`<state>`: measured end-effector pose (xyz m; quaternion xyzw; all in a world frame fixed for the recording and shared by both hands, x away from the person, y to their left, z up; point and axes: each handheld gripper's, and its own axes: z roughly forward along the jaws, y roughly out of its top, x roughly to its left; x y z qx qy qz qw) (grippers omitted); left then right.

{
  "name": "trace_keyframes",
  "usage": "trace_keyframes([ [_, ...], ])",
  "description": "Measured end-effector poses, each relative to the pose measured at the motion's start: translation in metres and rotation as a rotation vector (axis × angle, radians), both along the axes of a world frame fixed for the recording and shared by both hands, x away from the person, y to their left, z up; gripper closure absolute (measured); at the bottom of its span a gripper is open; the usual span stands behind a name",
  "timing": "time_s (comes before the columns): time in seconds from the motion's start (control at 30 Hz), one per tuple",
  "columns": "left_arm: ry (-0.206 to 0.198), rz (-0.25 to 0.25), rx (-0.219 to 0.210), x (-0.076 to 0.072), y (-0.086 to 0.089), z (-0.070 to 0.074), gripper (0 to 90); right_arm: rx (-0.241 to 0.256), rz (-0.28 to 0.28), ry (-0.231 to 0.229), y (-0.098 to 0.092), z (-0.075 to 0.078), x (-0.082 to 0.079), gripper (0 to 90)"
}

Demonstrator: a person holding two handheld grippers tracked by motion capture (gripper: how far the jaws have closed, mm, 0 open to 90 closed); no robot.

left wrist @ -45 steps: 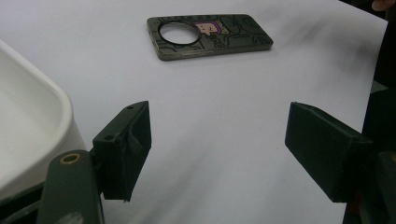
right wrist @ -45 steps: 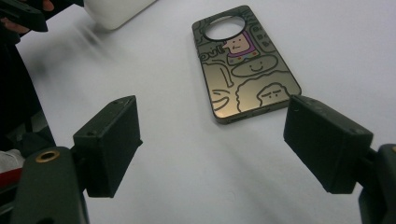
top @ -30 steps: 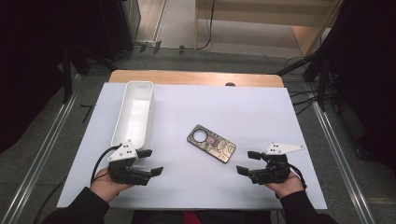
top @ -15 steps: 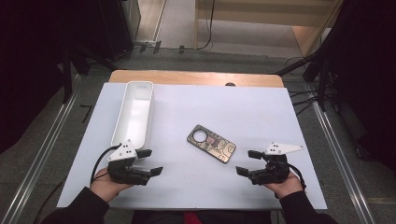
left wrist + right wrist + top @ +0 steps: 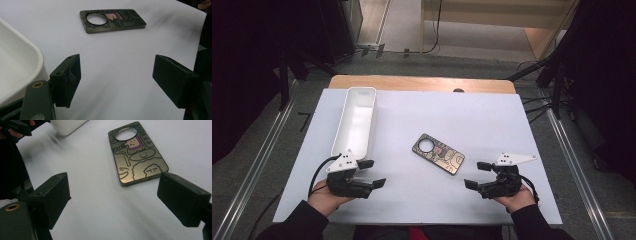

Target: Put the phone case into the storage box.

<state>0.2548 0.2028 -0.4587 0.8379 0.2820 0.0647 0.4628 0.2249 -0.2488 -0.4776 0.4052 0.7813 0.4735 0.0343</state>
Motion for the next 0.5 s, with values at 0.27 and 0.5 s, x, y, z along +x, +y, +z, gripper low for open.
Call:
trace_keyframes([
  [0.27, 0.003, -0.001, -0.002, 0.0, 0.0, 0.0, 22.2, -0.003, -0.006, -0.011, -0.001, 0.002, 0.003, 10.3],
  [0.5, 0.003, -0.001, -0.001, 0.0, 0.0, 0.0, 22.2, -0.003, -0.01, -0.005, 0.0, 0.002, 0.011, 10.4],
])
